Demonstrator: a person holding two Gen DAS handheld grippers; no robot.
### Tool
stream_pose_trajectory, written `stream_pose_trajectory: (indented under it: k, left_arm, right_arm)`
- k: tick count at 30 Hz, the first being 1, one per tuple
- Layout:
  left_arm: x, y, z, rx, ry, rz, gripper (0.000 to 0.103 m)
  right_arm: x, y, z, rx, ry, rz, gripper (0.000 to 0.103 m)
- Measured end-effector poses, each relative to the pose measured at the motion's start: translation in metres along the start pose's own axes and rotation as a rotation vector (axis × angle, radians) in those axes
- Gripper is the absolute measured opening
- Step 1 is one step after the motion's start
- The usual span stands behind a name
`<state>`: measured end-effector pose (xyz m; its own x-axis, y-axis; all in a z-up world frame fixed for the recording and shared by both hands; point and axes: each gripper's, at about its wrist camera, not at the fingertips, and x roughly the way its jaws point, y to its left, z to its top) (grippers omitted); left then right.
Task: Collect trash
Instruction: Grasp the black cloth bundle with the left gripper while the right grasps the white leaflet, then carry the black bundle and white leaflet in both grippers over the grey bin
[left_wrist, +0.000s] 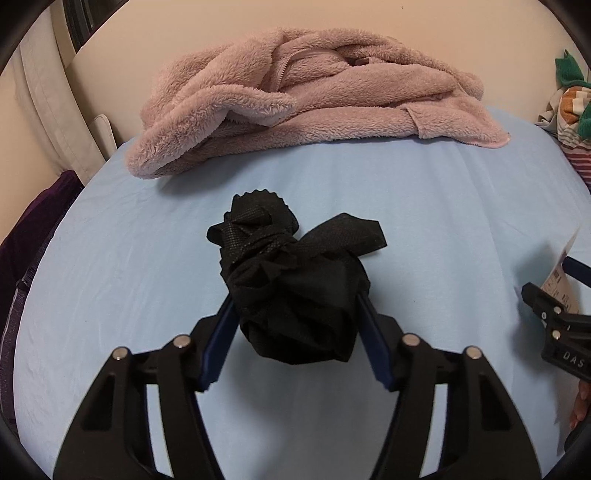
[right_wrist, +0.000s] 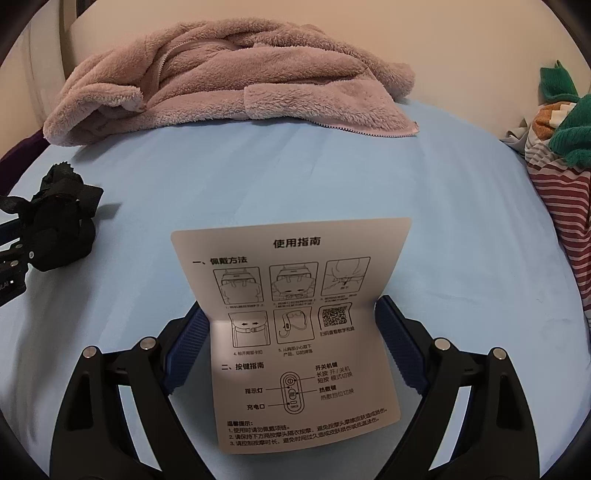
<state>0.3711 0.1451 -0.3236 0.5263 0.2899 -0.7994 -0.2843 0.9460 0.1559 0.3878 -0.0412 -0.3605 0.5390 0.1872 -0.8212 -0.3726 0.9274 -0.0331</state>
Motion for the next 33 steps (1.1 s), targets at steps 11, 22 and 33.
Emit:
stream_pose_trajectory:
  k: [11,22,33]
  left_arm:
    - [-0.032,0.011,-0.010,-0.012,-0.018,-0.030,0.046]
    - [-0.111,0.048,-0.037,-0.025,-0.049,-0.029,0.046]
    - [-0.209,0.122,-0.090,-0.080,-0.079,0.037,0.046]
  right_arm:
    - [-0.041,0.023,-0.006,-0.050,-0.026,0.049,0.085]
    - [-0.115,0.067,-0.015,-0.082,-0.063,0.119,0.085]
    - [-0.221,0.125,-0.031,-0.148,-0.116,0.200,0.085]
